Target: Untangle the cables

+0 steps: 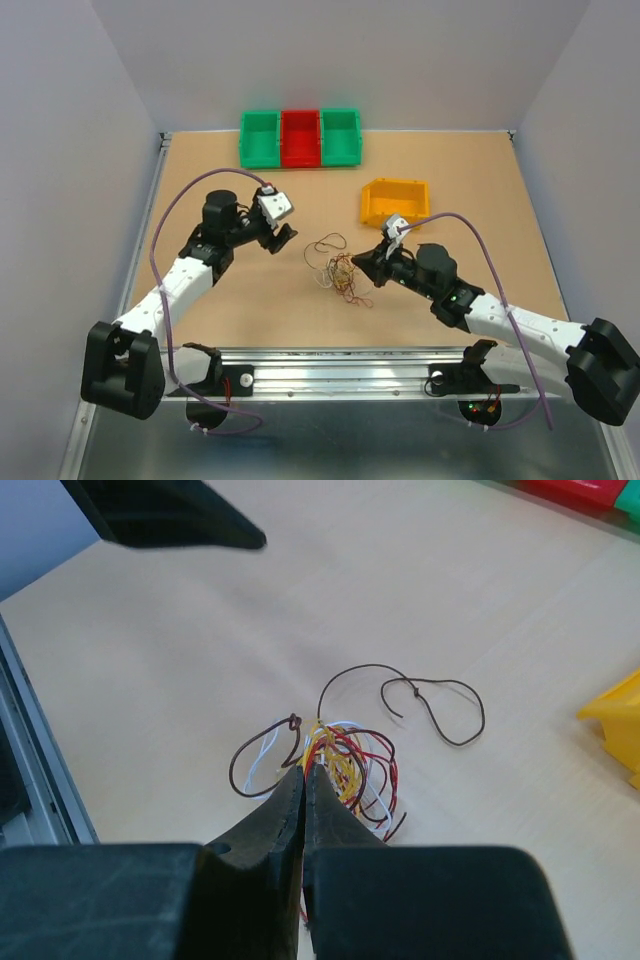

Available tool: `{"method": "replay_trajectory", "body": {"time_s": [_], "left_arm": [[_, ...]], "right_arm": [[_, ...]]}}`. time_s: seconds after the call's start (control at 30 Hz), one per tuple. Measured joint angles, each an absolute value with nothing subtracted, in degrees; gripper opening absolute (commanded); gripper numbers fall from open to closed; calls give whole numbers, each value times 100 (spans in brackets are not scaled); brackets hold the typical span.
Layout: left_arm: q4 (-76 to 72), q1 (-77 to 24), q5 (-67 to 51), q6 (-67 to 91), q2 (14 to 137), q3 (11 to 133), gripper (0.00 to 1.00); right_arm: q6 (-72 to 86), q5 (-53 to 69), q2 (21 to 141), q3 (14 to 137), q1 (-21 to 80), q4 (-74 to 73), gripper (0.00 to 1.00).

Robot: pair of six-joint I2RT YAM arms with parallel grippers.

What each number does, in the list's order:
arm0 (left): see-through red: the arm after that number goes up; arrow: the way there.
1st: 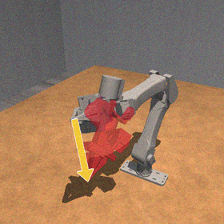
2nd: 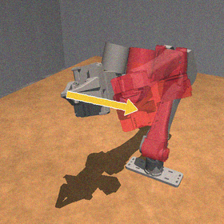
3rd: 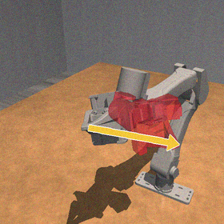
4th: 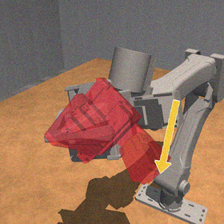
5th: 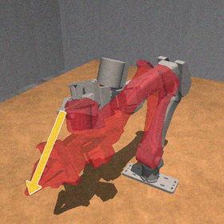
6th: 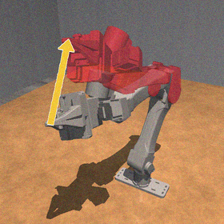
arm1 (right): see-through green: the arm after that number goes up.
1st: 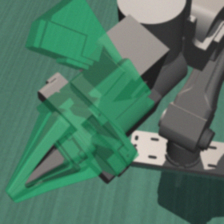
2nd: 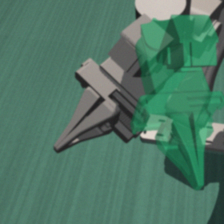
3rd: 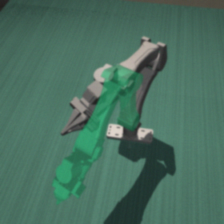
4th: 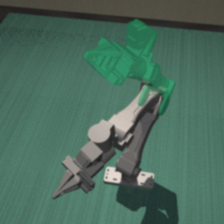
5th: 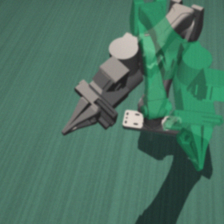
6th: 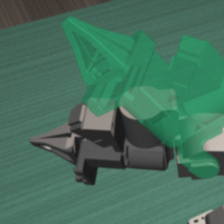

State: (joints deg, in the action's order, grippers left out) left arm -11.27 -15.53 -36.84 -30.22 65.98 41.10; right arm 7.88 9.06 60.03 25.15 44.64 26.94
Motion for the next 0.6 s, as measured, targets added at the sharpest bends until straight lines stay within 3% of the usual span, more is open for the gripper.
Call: {"method": "replay_trajectory", "body": {"time_s": [0.23,0.6], "left_arm": [[-1009,-1863,-3758,-3223,7303,4110,76],[-1352,-1892,-4543,-3577,7170,3785,72]], "right_arm": [[884,958,5996,2919,4464,2589,1],[963,1057,5990,4121,4464,2276,1]]}}
